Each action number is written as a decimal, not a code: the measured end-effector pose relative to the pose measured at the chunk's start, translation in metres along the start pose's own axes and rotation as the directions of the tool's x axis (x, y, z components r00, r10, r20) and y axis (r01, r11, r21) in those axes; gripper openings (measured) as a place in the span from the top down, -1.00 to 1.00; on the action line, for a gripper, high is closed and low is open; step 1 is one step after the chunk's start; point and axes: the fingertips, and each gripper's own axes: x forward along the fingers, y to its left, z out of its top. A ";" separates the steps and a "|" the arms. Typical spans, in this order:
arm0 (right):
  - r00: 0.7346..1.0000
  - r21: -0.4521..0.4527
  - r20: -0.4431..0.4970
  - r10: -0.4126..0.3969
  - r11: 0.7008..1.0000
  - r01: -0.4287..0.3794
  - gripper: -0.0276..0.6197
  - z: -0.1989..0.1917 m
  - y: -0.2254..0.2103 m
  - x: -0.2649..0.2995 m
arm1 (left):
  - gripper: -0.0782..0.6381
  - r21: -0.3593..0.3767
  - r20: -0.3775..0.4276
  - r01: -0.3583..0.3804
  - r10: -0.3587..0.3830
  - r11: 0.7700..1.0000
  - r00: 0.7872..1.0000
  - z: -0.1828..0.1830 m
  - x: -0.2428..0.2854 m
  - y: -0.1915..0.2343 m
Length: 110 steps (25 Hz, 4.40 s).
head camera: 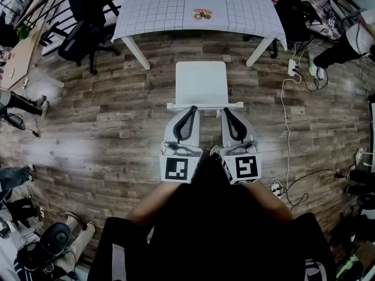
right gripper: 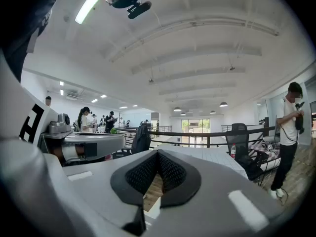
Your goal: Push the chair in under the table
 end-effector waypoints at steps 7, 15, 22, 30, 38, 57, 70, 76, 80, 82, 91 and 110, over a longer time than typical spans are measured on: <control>1.000 0.039 0.003 0.031 0.999 -0.031 0.92 -0.002 -0.004 0.001 | 0.76 0.002 -0.009 -0.005 0.005 1.000 1.000 -0.003 0.001 -0.001; 0.995 0.107 -0.088 0.037 0.994 -0.027 0.92 -0.036 -0.035 0.001 | 0.76 0.003 -0.093 -0.047 0.047 0.999 0.995 -0.041 0.000 0.010; 0.992 0.109 -0.090 0.088 0.991 -0.078 0.92 -0.049 -0.051 -0.009 | 0.76 0.022 -0.103 -0.115 0.117 0.993 0.988 -0.049 0.001 0.004; 0.986 0.138 -0.103 0.135 0.983 -0.120 0.92 -0.075 -0.074 -0.017 | 0.76 0.017 -0.113 -0.194 0.194 0.981 0.974 -0.061 0.010 -0.015; 0.976 0.136 -0.141 0.167 0.980 -0.148 0.92 -0.090 -0.080 -0.011 | 0.76 0.048 -0.166 -0.184 0.190 0.982 0.968 -0.074 0.023 -0.007; 0.948 0.106 -0.258 0.185 0.981 -0.162 0.92 -0.106 -0.078 0.070 | 0.76 0.001 -0.267 -0.114 0.110 0.994 0.957 -0.118 0.078 0.042; 0.895 0.107 -0.403 0.191 0.981 -0.161 0.91 -0.145 -0.071 0.123 | 0.76 -0.037 -0.388 0.083 -0.090 0.996 0.917 -0.164 0.111 0.069; 0.863 0.059 -0.464 0.199 0.979 -0.194 0.91 -0.166 -0.070 0.131 | 0.75 -0.055 -0.451 0.148 -0.157 0.987 0.879 -0.188 0.118 0.066; 0.854 0.041 -0.473 0.219 0.973 -0.227 0.91 -0.176 -0.065 0.138 | 0.75 -0.052 -0.473 0.198 -0.199 0.979 0.858 -0.200 0.118 0.066; 0.836 0.024 -0.500 0.227 0.968 -0.248 0.91 -0.186 -0.062 0.138 | 0.75 -0.055 -0.497 0.234 -0.230 0.971 0.837 -0.208 0.116 0.063; 0.778 0.009 -0.582 0.236 0.959 -0.284 0.88 -0.220 -0.049 0.137 | 0.66 -0.069 -0.572 0.289 -0.276 0.955 0.773 -0.238 0.105 0.075; 0.691 0.021 -0.685 0.230 0.955 -0.297 0.81 -0.247 -0.049 0.140 | 0.56 -0.184 -0.628 0.375 -0.402 0.908 0.666 -0.269 0.103 0.086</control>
